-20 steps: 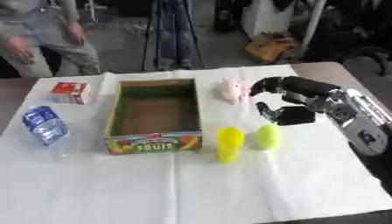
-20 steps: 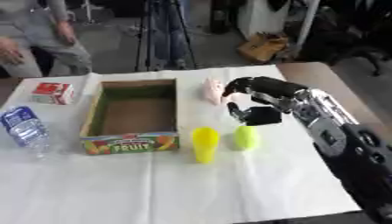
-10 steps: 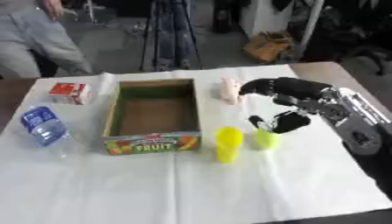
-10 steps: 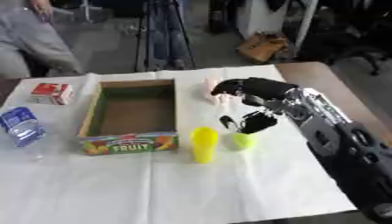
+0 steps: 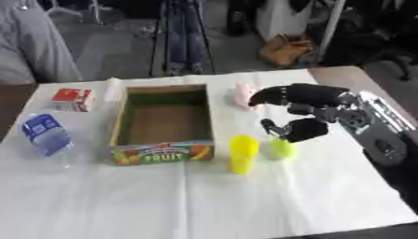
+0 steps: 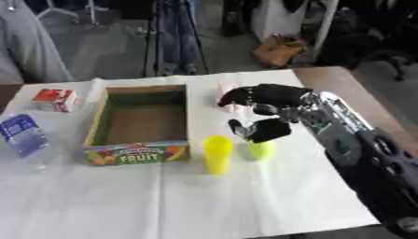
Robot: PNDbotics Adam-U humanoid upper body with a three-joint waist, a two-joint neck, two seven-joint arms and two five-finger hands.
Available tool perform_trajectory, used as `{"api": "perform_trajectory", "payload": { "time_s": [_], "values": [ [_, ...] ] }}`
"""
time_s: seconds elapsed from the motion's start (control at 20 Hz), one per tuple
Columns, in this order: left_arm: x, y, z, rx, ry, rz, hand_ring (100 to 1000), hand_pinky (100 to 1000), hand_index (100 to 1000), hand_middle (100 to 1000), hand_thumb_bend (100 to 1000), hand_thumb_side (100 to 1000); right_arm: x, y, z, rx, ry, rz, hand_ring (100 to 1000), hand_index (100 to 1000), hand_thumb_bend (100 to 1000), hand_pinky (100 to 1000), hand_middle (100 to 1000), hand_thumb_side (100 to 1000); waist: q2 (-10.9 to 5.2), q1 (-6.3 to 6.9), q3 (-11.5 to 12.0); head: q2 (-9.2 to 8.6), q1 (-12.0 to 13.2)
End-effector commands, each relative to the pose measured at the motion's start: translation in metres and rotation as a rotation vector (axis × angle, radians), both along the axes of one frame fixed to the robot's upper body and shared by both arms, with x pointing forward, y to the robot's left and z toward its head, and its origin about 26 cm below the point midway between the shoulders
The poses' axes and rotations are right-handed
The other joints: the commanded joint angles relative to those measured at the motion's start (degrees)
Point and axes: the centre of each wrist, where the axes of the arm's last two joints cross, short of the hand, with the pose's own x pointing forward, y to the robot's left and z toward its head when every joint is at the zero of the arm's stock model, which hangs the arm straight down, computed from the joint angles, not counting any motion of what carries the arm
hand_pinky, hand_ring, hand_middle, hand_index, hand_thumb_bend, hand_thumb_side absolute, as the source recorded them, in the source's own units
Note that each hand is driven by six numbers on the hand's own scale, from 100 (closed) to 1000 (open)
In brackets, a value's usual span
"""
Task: Pick up objects on the table and place them in the box.
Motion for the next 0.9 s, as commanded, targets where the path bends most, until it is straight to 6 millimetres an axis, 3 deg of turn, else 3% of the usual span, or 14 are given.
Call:
{"api": "perform_trajectory", "payload": {
  "time_s": [0.05, 0.9],
  "values": [
    [-0.001, -0.001, 0.008, 0.020, -0.023, -0.010, 797, 550, 814, 782, 561, 756, 0.000, 0.006, 0.015, 0.019, -0.026, 0.025, 890, 967, 100, 808, 925, 819, -0.62, 0.06, 0.1, 0.30, -0.3],
    [-0.001, -0.002, 0.008, 0.021, -0.021, -0.024, 798, 548, 815, 783, 560, 757, 0.008, 0.040, 0.005, 0.017, 0.039, 0.115, 884, 970, 100, 794, 924, 847, -0.60, 0.07, 0.8, 0.36, -1.6]
  ]
}}
